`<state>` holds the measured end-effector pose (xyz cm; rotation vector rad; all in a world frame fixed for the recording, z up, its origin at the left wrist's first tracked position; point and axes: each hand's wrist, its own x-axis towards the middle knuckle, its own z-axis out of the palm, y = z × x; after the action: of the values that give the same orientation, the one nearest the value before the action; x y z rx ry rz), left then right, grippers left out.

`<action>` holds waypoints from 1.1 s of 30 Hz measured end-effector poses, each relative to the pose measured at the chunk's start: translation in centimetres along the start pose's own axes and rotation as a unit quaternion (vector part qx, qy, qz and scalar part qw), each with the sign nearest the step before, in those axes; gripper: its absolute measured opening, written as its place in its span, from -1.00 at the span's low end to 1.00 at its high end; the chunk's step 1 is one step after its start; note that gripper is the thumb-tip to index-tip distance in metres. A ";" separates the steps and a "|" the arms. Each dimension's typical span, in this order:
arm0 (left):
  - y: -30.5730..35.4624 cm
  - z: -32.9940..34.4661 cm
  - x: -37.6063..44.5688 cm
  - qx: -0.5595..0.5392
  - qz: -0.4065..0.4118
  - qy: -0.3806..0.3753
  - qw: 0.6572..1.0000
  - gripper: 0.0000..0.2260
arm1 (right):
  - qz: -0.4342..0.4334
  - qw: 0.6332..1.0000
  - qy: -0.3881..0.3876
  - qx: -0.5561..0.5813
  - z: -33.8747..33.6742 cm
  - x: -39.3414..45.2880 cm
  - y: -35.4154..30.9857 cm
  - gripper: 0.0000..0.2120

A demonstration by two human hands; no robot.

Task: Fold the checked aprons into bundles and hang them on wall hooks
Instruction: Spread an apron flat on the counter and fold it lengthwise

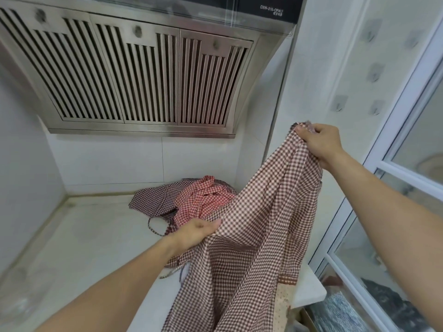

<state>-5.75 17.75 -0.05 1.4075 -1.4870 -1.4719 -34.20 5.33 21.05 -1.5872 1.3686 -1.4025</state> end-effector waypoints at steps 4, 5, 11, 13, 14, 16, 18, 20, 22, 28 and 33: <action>-1.4 -3.7 -0.6 0.061 0.035 -0.017 0.997 -0.54 | 0.022 0.999 0.044 -0.019 -2.9 0.7 2.7 -0.55; -1.6 -4.9 -0.8 0.083 0.038 -0.013 0.996 -0.58 | 0.033 0.998 0.053 -0.016 -3.6 0.7 3.2 -0.54; 1.7 -10.0 -3.1 0.124 0.028 -0.001 0.992 -0.57 | 0.082 0.995 0.061 -0.016 -6.4 1.0 7.0 -0.58; 3.3 -11.2 -3.5 0.158 0.010 0.019 0.987 -0.61 | 0.095 0.994 0.059 -0.009 -6.5 0.9 7.8 -0.53; 4.1 -11.8 -3.5 0.197 -0.003 0.027 0.980 -0.57 | 0.103 0.993 0.060 -0.005 -6.5 0.9 8.3 -0.51; 5.5 -12.5 -3.5 0.302 -0.025 0.053 0.952 -0.48 | 0.112 0.992 0.063 0.003 -6.1 1.0 9.0 -0.51; 6.3 -13.4 -3.2 0.354 -0.021 0.107 0.929 -0.49 | 0.117 0.991 0.067 0.011 -5.8 0.8 9.6 -0.53; 6.8 -14.1 -3.4 0.345 -0.005 0.156 0.926 -0.50 | 0.127 0.988 0.082 0.025 -5.5 0.7 10.4 -0.53; 6.7 -14.5 -3.8 0.308 -0.004 0.166 0.937 -0.45 | 0.144 0.985 0.086 0.039 -5.4 0.5 11.3 -0.54; 5.0 -14.1 -4.2 0.185 -0.044 0.142 0.971 -0.55 | 0.168 0.983 0.067 0.036 -5.1 -0.1 13.1 -0.52; 5.3 -14.2 -4.1 0.284 -0.081 0.118 0.948 -0.59 | 0.196 0.980 0.032 0.026 -4.9 -0.3 14.0 -0.54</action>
<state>7.16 16.34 8.81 2.0046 -1.7469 -0.9406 -43.01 2.62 9.42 -1.1650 1.5678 -1.2432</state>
